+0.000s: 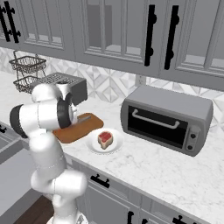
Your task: Pick up the knife from the drawer and place it on the cutting board. Then place the meat from the plate to the cutting board.
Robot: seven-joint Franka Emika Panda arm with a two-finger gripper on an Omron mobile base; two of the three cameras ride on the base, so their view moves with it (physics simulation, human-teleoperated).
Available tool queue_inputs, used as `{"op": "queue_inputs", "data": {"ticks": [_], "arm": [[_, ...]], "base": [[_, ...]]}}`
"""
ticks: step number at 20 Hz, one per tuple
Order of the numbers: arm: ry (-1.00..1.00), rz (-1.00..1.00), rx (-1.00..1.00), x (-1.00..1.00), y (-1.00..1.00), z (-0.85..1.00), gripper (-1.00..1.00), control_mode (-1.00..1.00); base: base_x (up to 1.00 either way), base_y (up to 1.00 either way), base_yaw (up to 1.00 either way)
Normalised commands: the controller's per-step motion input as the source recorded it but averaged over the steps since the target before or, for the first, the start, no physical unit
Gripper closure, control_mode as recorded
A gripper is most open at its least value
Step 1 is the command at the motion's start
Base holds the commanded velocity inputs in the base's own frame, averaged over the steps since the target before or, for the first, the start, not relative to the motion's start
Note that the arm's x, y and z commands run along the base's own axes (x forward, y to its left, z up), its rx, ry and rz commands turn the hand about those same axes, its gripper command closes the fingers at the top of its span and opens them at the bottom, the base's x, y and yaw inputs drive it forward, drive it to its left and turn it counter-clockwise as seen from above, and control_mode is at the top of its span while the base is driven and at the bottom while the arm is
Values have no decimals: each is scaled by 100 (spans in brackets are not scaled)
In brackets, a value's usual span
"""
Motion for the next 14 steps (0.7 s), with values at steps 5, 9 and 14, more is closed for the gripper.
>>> {"op": "queue_inputs", "data": {"ticks": [5,9,14], "arm": [[-19,0,0,-85,-17,51,-100,-100],[-12,0,0,-99,-44,48,-100,-100],[-1,1,0,-82,-76,40,-100,-100]], "base": [[0,0,0],[0,0,0],[0,0,0]]}}
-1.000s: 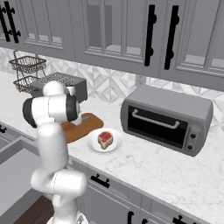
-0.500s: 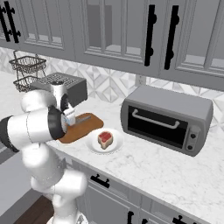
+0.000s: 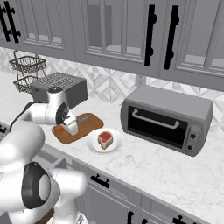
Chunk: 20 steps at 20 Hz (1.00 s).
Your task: Pick up the knife from the drawer and place it on the cutting board. Then place the meat from the plate to the cutting board.
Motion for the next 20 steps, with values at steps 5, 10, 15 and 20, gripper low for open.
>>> {"op": "queue_inputs", "data": {"ticks": [5,10,15,20], "arm": [[2,1,0,-55,-83,26,-100,-100],[4,3,0,-39,-78,30,-100,-100],[2,5,0,-13,-52,7,-100,-100],[1,14,-2,9,-28,-7,-100,-100]], "base": [[0,0,0],[0,0,0],[0,0,0],[0,0,0]]}}
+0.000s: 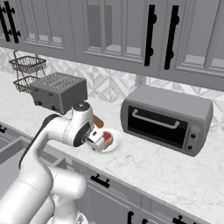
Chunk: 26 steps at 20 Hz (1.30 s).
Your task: Pick up the knife from the drawer and place it on the cutting board. Then place the meat from the plate to the cutting board.
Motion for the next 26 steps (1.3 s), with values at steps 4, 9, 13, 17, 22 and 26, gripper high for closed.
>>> {"op": "queue_inputs", "data": {"ticks": [4,9,13,17,22,26], "arm": [[0,17,-2,13,-41,-9,-100,-100],[10,13,-6,31,-22,-12,-100,-100],[14,3,-7,42,9,-18,-100,-100],[10,0,-2,50,2,-23,-100,-100],[0,0,0,33,-3,-29,-100,-100],[0,0,0,37,-8,-28,-100,-100]], "base": [[0,0,0],[0,0,0],[0,0,0],[0,0,0],[0,0,0],[0,0,0]]}}
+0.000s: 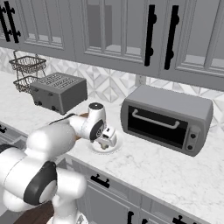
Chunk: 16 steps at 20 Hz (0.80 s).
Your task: Pick up the knife from the drawer and place it on the cutting board. Then place the meat from the plate to the cutting board.
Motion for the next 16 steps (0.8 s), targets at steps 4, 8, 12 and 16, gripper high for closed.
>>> {"op": "queue_inputs", "data": {"ticks": [4,8,12,16], "arm": [[0,0,0,41,-4,-28,-100,-100],[0,0,0,41,0,-26,-100,-100],[0,0,0,33,0,-22,-100,-100],[0,0,0,30,0,-24,-100,-100]], "base": [[0,0,0],[0,0,0],[0,0,0],[0,0,0]]}}
